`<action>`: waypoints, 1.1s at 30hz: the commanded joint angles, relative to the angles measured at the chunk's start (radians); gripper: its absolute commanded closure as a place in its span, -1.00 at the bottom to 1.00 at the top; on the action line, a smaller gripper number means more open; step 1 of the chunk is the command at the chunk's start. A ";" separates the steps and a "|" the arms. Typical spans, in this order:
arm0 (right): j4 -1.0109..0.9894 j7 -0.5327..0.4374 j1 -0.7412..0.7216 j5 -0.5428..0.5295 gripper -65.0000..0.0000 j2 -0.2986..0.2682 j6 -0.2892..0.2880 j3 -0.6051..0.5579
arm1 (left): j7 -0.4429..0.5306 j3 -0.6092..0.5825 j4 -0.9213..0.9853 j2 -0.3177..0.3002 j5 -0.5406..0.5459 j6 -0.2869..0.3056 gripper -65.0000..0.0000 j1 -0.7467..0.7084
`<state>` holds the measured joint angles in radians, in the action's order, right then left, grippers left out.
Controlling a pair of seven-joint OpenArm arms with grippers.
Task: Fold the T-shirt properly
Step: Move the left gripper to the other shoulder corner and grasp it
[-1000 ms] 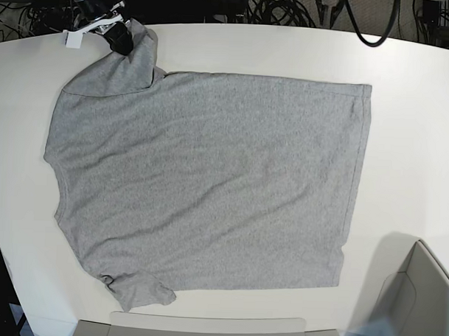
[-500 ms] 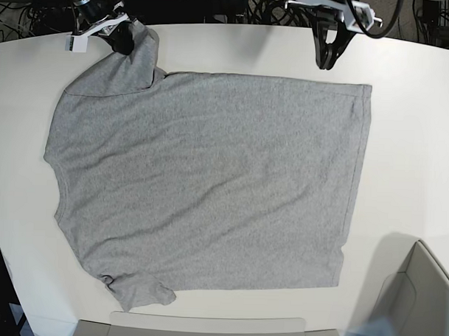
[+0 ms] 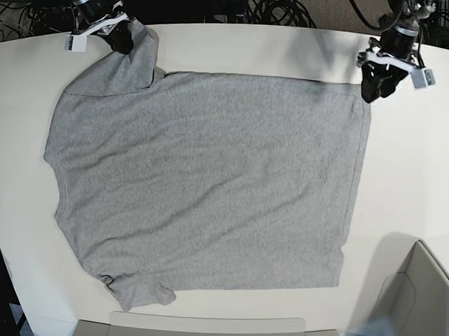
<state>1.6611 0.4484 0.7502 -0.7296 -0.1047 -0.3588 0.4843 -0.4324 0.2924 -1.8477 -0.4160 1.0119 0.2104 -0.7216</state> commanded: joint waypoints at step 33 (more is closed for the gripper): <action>0.011 0.005 0.007 0.008 1.00 -0.005 0.010 0.001 | -0.337 -0.040 0.382 -0.005 -0.107 0.292 0.07 0.287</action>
<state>1.6619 0.4488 0.7483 -0.7292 -0.1051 -0.3580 0.4831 -0.7288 0.2512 -1.4673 -0.4107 0.9344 0.5152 -0.4198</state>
